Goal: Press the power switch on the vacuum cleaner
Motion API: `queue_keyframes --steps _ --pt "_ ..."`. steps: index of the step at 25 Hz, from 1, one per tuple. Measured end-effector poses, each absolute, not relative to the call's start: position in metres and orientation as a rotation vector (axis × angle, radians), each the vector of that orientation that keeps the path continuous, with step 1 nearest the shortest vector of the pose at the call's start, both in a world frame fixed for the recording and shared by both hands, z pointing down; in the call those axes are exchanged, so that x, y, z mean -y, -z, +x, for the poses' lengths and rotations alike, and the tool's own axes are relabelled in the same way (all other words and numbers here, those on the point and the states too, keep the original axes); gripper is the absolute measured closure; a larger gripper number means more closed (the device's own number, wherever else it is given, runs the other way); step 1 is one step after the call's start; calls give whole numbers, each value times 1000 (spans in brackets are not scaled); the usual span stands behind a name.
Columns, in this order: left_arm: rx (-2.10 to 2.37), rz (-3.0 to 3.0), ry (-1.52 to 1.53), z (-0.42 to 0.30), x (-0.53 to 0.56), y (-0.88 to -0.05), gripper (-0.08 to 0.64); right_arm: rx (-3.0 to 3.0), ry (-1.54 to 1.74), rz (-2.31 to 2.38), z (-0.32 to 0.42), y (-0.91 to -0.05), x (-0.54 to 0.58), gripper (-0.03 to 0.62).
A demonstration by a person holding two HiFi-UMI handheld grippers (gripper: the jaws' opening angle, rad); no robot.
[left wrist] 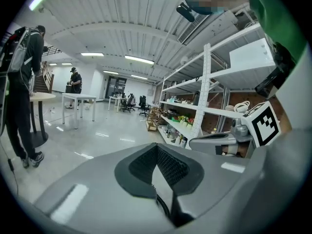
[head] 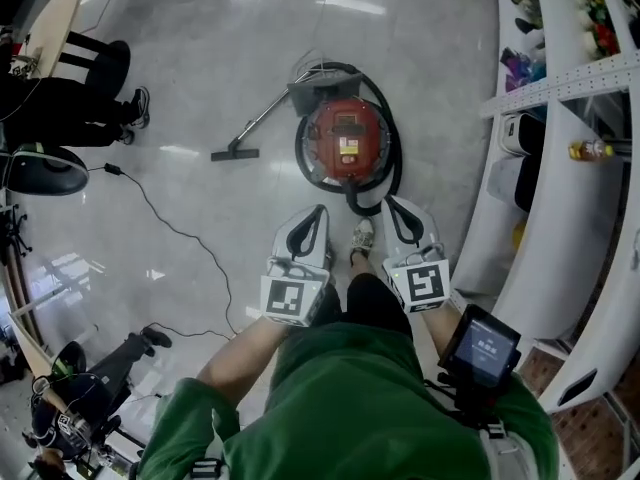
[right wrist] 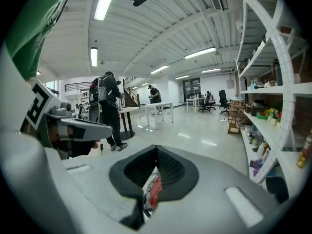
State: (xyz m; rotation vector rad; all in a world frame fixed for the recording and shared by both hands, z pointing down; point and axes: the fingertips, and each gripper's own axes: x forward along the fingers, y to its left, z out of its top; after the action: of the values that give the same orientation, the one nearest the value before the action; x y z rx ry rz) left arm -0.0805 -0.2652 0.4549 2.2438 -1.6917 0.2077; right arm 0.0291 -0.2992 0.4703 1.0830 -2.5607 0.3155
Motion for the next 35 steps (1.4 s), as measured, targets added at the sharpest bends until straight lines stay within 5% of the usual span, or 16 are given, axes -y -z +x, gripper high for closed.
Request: queue_keyframes --steps 22,35 --pt "1580 2012 -400 -99 313 -680 554 2362 -464 824 -9 -740 349 591" --pt "1601 1935 -405 -107 308 -738 554 2276 -398 685 -20 -846 363 591"
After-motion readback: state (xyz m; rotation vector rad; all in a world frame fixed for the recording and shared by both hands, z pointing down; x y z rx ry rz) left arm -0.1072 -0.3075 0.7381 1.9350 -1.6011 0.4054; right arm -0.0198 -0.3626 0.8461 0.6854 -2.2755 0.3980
